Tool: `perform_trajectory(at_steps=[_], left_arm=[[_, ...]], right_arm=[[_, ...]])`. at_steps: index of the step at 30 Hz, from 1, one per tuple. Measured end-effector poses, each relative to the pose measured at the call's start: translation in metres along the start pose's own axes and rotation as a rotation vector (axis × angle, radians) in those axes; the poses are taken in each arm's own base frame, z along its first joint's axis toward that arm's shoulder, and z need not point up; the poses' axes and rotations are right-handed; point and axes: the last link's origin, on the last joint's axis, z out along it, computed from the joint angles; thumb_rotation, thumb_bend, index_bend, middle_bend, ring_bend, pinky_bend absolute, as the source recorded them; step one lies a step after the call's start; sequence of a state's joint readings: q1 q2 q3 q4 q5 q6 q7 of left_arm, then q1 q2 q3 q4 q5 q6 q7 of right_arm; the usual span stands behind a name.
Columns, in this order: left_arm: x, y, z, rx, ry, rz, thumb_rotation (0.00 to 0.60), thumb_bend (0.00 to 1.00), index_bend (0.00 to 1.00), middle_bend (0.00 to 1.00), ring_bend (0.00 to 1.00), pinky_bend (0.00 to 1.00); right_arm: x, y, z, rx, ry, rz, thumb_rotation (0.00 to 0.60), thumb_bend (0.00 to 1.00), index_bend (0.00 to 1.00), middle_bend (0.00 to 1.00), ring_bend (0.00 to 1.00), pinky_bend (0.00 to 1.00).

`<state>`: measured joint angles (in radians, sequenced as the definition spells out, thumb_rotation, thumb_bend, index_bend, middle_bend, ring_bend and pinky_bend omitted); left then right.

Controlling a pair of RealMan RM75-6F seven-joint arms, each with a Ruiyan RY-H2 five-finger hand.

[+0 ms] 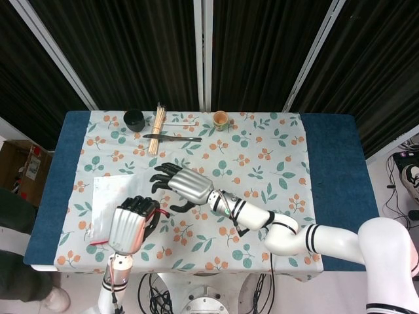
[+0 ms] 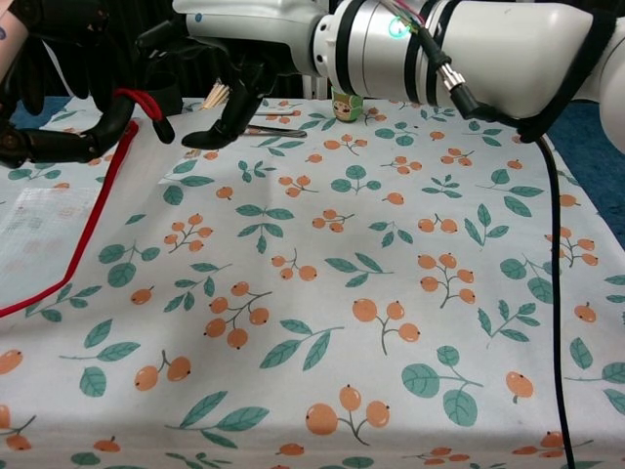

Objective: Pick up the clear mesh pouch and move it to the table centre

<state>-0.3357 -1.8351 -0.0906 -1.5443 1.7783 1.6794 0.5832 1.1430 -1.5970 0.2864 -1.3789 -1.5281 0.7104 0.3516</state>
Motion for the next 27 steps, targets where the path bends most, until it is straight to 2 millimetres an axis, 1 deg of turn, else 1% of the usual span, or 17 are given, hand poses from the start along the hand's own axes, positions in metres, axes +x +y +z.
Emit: perform_trajectory(at_steps=[5,10,13,15,17,21,24,27], left_arm=[[0.000,-0.001,0.000,0.003,0.002,-0.002,0.600,0.46,0.72,0.61,0.56,0.68],[0.000,-0.002,0.001,0.008,0.002,-0.008,0.600,0.46,0.72,0.61,0.56,0.68],[0.000,-0.003,0.001,0.011,0.004,-0.010,0.600,0.46,0.72,0.61,0.56,0.68],[0.000,-0.003,0.001,0.015,0.006,-0.014,0.600,0.46,0.72,0.61,0.55,0.68],[0.000,-0.005,0.001,0.028,0.006,-0.023,0.600,0.46,0.72,0.61,0.55,0.68],[0.000,-0.010,0.000,0.062,0.009,-0.042,0.600,0.46,0.72,0.61,0.55,0.68],[-0.001,-0.014,-0.002,0.087,0.007,-0.060,0.600,0.46,0.72,0.61,0.55,0.68],[-0.003,-0.018,-0.004,0.104,0.001,-0.076,0.600,0.46,0.72,0.61,0.55,0.68]], right_arm=[[-0.005,-0.002,0.008,0.015,-0.007,0.040,0.600,0.30,0.40,0.20,0.01,0.02],[-0.010,-0.003,0.015,0.025,-0.013,0.066,0.600,0.32,0.46,0.22,0.03,0.03],[-0.011,-0.005,0.018,0.030,-0.011,0.100,0.600,0.35,0.57,0.26,0.05,0.04],[-0.011,-0.005,0.021,0.031,-0.007,0.124,0.600,0.40,0.66,0.29,0.07,0.05],[-0.011,-0.004,0.024,0.027,0.003,0.139,0.600,0.45,0.74,0.33,0.09,0.07],[-0.005,-0.003,0.028,0.014,0.025,0.154,0.600,0.48,0.84,0.38,0.12,0.08],[0.004,-0.002,0.028,0.005,0.045,0.169,0.600,0.50,0.88,0.40,0.13,0.08],[0.013,0.000,0.024,0.001,0.061,0.179,0.600,0.50,0.90,0.41,0.13,0.08]])
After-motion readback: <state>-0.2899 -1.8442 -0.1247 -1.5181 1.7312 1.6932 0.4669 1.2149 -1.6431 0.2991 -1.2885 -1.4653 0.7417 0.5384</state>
